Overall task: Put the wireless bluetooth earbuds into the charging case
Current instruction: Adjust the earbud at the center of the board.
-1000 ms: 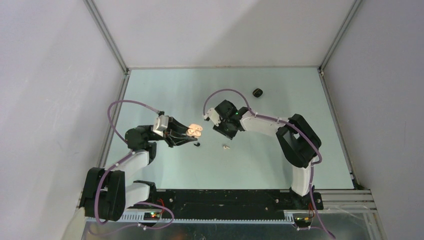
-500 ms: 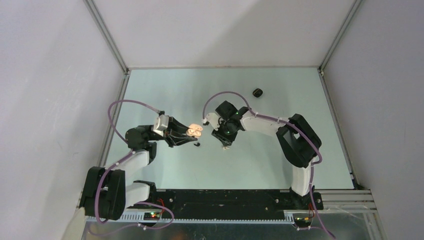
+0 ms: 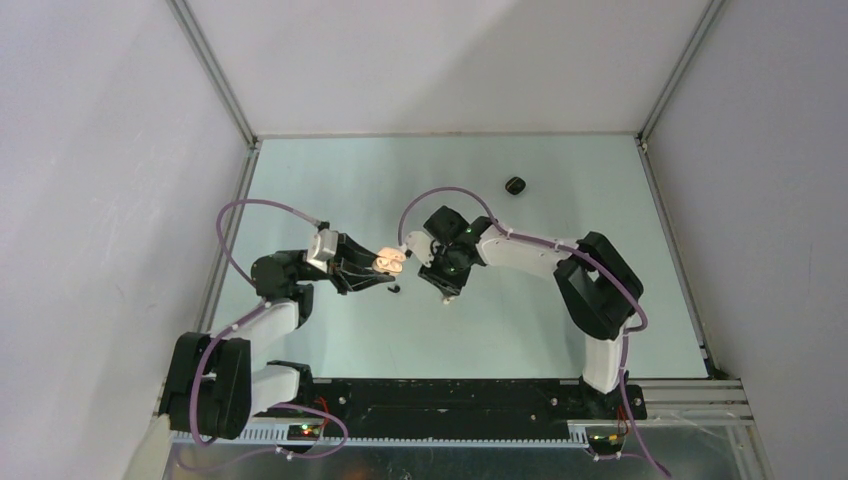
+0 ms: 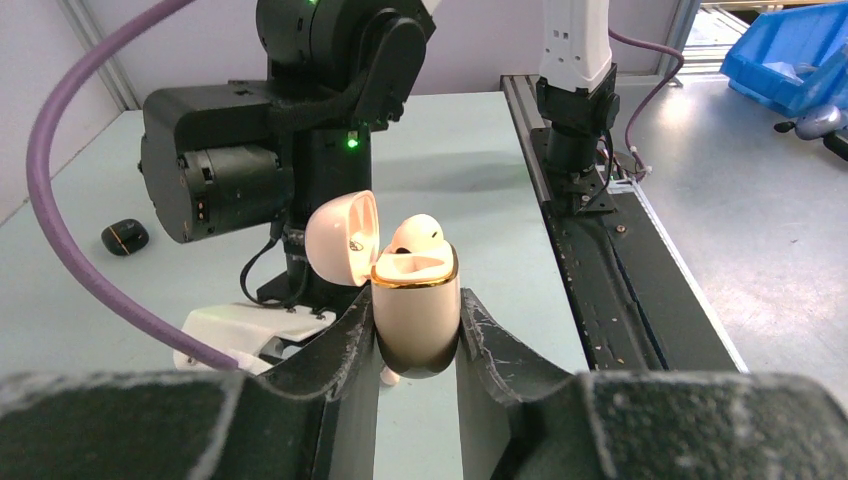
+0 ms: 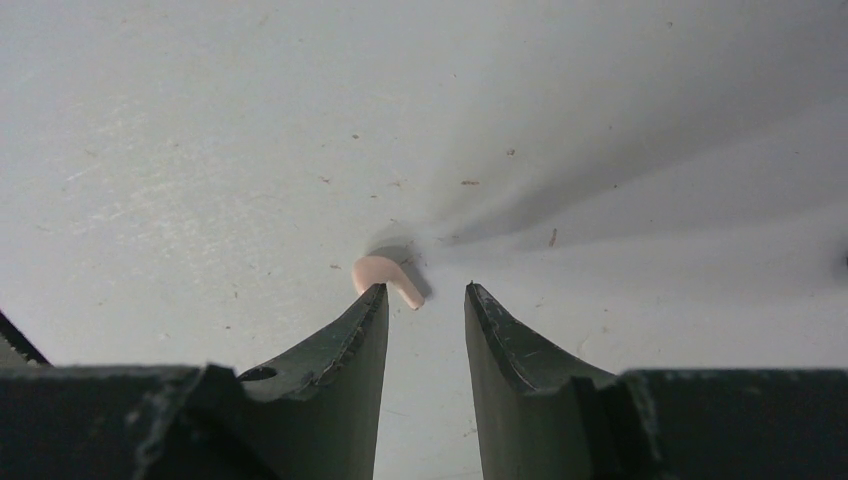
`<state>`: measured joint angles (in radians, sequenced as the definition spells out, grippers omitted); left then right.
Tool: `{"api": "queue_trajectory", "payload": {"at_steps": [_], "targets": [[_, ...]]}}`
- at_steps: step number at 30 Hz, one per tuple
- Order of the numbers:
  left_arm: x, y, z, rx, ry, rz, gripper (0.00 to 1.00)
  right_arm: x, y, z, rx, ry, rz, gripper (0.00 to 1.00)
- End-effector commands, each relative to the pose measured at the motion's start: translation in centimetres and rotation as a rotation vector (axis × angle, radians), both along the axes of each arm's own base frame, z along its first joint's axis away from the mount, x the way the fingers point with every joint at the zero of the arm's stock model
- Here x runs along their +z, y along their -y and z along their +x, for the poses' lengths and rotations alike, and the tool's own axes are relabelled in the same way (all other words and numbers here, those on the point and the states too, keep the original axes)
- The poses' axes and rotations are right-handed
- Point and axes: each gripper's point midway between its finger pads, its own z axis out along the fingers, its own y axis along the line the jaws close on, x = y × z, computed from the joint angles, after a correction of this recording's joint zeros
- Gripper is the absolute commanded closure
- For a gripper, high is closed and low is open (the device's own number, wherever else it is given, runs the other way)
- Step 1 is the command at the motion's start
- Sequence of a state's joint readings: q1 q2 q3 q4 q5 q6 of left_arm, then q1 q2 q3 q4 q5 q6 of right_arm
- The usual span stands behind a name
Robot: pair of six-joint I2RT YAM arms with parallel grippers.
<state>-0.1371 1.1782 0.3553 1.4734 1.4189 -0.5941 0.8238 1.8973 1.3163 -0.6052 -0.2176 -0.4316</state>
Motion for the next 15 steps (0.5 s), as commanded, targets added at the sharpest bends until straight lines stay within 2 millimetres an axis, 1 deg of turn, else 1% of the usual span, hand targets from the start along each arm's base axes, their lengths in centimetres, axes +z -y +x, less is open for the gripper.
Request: {"api": "queue_trajectory", "payload": {"at_steps": [1, 2, 6, 9, 10, 11, 12, 15], "targets": [[1.0, 0.0, 0.0, -0.010, 0.076, -0.001, 1.00, 5.0, -1.4, 0.2, 0.090, 0.094, 0.070, 0.61], [1.2, 0.0, 0.0, -0.011, 0.078, -0.002, 1.00, 5.1, -1.4, -0.1, 0.130, 0.110, 0.060, 0.61], [1.8, -0.1, -0.2, -0.018, 0.080, 0.002, 1.00, 5.1, -1.1, -0.1, 0.214, 0.186, -0.011, 0.61], [2.1, -0.4, -0.2, -0.010, 0.091, 0.004, 1.00, 4.2, -0.9, -1.3, 0.303, 0.192, -0.123, 0.61], [2.3, -0.5, -0.3, -0.009, 0.099, 0.005, 1.00, 4.0, -0.7, -1.0, 0.311, 0.210, -0.167, 0.61], [2.4, -0.6, -0.2, -0.002, 0.100, 0.006, 1.00, 3.6, -0.8, -1.6, 0.347, 0.198, -0.208, 0.61], [2.6, -0.7, -0.3, 0.001, 0.109, 0.006, 1.00, 3.5, -0.5, -1.1, 0.345, 0.223, -0.257, 0.61], [3.0, -1.1, -0.3, 0.018, 0.131, 0.008, 1.00, 3.3, -0.7, -0.9, 0.383, 0.220, -0.348, 0.62]]}}
